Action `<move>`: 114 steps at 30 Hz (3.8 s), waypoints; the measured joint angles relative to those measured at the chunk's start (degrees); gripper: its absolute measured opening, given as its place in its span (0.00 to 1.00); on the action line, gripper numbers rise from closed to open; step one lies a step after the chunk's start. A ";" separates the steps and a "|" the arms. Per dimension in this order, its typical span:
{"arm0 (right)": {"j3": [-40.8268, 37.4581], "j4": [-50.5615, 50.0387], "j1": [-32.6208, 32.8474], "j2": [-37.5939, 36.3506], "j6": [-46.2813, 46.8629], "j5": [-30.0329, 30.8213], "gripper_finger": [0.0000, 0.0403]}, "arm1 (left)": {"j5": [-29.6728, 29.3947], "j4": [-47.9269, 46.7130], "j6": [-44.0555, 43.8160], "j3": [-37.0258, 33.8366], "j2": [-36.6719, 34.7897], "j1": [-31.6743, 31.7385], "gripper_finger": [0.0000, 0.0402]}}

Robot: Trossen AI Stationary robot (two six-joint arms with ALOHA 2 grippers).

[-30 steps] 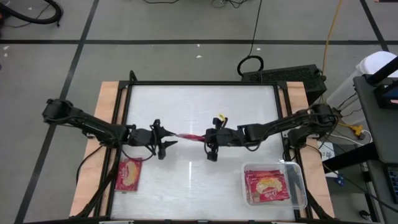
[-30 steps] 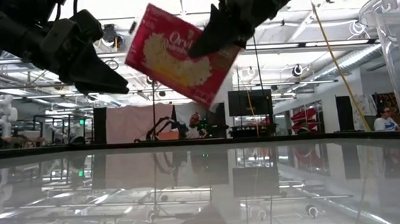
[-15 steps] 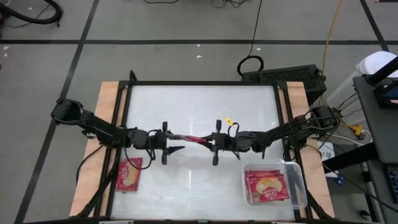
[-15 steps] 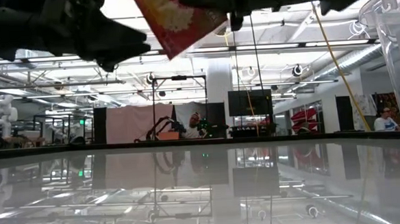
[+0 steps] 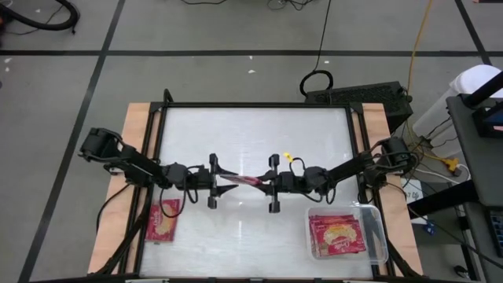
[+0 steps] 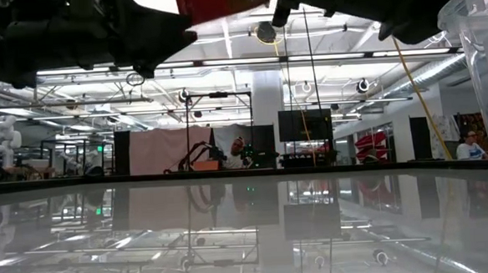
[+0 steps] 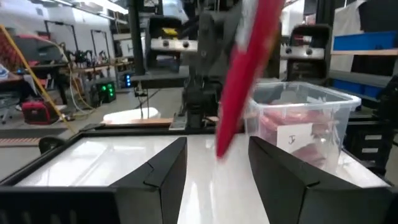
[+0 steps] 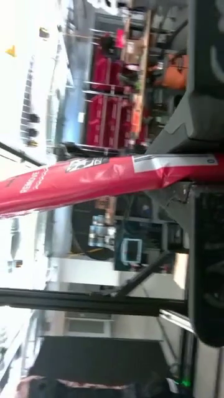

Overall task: Sort popcorn bags into baskets
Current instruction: Put the red popcorn pack into the transparent bin

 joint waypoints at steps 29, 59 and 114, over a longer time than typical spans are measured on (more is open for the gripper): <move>0.11 -43.44 2.08 -14.06 19.42 14.22 0.28 | 2.53 -28.40 3.54 2.97 -8.40 2.61 0.05; 56.02 -117.20 -9.02 1.64 3.73 6.24 0.38 | 7.19 -112.75 4.57 33.20 -8.72 16.48 0.07; 35.63 -96.89 -11.33 3.86 4.93 2.99 0.51 | 4.15 -106.54 5.48 34.75 -3.16 16.02 0.08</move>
